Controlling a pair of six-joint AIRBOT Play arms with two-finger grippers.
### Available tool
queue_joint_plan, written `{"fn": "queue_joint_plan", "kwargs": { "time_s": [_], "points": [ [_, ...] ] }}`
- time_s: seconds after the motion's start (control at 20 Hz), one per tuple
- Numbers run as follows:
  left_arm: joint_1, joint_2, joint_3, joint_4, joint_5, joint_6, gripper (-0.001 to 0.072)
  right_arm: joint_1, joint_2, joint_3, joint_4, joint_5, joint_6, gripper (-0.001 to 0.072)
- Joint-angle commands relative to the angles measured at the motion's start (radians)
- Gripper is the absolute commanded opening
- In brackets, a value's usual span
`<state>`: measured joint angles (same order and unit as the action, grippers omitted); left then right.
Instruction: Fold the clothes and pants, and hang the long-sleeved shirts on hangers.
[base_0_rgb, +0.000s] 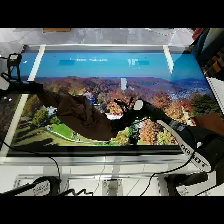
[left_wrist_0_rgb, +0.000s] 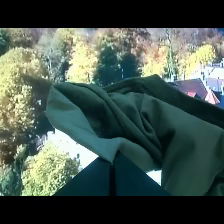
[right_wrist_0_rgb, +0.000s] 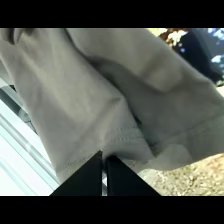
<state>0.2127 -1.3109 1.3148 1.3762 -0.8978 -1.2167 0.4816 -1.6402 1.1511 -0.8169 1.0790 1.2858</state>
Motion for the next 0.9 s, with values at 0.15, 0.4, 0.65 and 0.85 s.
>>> {"fn": "queue_joint_plan", "kwargs": {
  "time_s": [0.15, 0.4, 0.65, 0.85],
  "points": [
    [0.000, 0.013, 0.000, 0.000, -0.008, 0.001, 0.0011, 0.002, 0.016, 0.095, -0.071, 0.003, -0.024, 0.0011],
    [0.001, 0.125, 0.000, 0.029, 0.009, 0.030, 0.0011, -0.075, 0.110, 0.342, -0.187, 0.003, -0.013, 0.0011],
    [0.002, 0.301, 0.000, 0.121, 0.155, 0.022, 0.0011, -0.245, 0.276, 0.506, -0.236, 0.004, 0.011, 0.0011],
    [0.047, 0.426, 0.000, 0.119, 0.298, -0.174, 0.0011, -0.396, 0.455, 0.593, -0.312, -0.001, 0.011, 0.0011]
  ]
}}
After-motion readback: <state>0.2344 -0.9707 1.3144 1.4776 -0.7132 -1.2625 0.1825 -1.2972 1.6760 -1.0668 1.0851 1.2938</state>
